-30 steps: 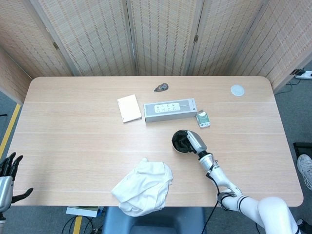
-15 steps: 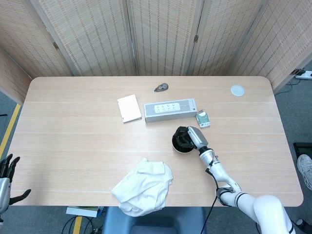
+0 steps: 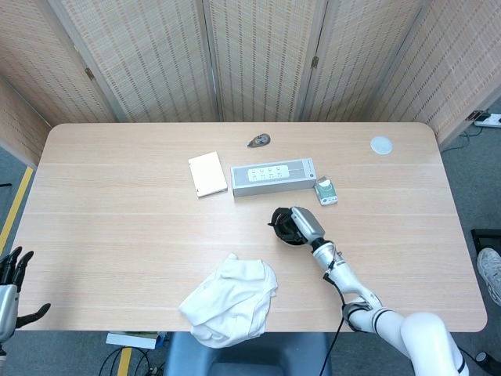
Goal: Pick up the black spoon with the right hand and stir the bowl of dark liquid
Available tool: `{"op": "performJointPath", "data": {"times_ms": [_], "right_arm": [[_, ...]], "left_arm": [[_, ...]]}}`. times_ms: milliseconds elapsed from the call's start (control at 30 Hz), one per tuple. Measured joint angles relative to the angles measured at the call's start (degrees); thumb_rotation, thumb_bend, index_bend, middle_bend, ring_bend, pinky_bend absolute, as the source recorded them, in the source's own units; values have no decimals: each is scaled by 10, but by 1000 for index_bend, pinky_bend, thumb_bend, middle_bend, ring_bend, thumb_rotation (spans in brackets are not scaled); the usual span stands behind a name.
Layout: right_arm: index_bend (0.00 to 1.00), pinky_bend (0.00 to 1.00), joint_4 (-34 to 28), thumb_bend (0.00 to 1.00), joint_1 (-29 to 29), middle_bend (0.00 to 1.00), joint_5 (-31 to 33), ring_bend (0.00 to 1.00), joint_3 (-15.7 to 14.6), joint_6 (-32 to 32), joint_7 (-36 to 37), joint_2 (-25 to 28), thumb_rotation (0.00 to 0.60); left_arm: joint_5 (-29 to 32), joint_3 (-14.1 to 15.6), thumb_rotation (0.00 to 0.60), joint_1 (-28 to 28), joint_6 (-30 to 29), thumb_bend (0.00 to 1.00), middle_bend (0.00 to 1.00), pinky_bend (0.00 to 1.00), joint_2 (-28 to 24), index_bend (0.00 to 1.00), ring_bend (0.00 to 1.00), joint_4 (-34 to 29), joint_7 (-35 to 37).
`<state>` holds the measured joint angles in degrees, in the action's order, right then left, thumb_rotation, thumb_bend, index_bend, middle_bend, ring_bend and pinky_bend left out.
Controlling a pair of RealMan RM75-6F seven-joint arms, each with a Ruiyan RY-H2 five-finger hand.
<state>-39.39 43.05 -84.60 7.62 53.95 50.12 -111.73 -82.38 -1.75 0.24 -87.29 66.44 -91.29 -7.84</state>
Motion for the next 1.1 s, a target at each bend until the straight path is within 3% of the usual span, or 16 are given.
{"op": "performJointPath", "data": {"times_ms": [400, 800, 1100], "right_arm": [[768, 1000, -52, 435, -30, 952, -14, 1000, -29, 19, -30, 49, 600], [768, 1000, -9, 435, -5, 952, 14, 1000, 3, -11, -59, 34, 600], [768, 1000, 1, 435, 8, 951, 10, 1000, 3, -15, -52, 14, 600]], "left_arm": [[-4, 0, 600, -6, 6, 159, 39, 160, 5, 92, 87, 3, 0], [-1, -2, 600, -5, 5, 159, 39, 160, 4, 92, 87, 2, -1], [2, -1, 600, -4, 5, 159, 39, 160, 3, 92, 87, 6, 2]]}}
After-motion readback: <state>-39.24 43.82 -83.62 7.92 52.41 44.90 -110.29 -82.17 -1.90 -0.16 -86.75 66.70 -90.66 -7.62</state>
